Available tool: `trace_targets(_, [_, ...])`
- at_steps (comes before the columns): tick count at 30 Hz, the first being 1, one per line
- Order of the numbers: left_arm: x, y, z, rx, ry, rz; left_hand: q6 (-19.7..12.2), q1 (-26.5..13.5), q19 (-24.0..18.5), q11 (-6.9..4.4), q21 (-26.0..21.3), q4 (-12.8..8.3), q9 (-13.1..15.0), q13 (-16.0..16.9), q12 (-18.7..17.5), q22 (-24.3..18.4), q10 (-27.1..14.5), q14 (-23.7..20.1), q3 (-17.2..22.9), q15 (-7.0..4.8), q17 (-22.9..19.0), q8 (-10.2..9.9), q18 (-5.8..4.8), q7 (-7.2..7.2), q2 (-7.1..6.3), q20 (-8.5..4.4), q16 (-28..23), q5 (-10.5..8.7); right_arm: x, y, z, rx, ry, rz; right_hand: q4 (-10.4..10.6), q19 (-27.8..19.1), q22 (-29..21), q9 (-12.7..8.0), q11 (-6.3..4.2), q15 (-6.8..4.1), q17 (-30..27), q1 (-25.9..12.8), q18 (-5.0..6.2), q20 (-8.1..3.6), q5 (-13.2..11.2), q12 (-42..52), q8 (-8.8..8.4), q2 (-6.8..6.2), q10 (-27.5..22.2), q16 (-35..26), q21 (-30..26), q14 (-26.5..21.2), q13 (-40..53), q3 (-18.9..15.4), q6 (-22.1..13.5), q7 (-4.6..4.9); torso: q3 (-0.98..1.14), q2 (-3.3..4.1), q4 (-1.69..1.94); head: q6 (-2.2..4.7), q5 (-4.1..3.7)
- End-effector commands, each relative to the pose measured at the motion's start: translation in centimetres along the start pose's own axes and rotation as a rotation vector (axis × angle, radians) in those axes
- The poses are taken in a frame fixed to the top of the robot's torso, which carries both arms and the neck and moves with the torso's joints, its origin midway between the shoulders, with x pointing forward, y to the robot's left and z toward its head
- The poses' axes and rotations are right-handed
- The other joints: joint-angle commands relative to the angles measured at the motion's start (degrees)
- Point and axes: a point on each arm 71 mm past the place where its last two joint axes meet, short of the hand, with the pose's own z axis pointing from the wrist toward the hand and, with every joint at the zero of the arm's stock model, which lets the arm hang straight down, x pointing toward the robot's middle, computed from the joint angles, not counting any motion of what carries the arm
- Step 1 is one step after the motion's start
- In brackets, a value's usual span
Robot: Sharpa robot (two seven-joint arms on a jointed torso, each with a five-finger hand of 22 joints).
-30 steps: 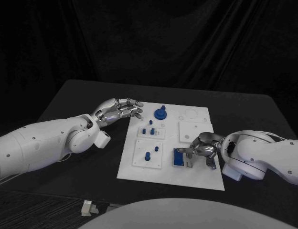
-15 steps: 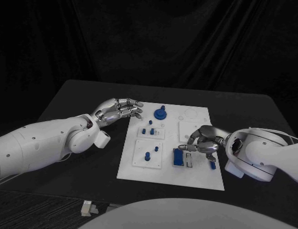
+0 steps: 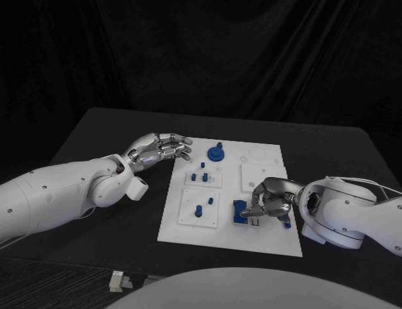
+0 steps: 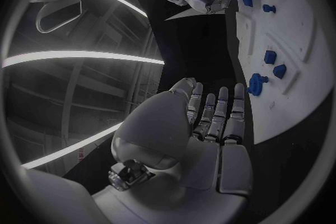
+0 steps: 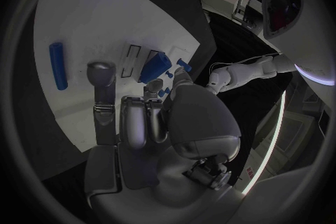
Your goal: Assemble the parts on the task board
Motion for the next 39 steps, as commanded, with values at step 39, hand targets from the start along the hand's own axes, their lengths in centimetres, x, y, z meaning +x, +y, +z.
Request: trace_targets(39, [0.24, 0.07, -0.02, 0.004, 0.015, -0.016, 0.1, -0.3, 0.0, 0.55, 0.4, 0.0, -0.1, -0.1, -0.3, 0.0, 0.1, 0.0, 0.6, 0.30, 0.1, -0.3, 0.49, 0.48, 0.44, 0.29, -0.3, 0.25, 0.80, -0.17, 0.98, 0.022, 0.014, -0.061, -5.4, 2.4, 5.1, 2.3, -0.58, -0.64, 7.6, 8.7, -0.16, -0.66, 8.3, 0.1, 0.35, -0.96, 6.0, 0.4, 0.0, 4.6, 15.1, 8.0, 2.8, -0.24, -0.04, -0.01, 0.03, 0.00, 0.18])
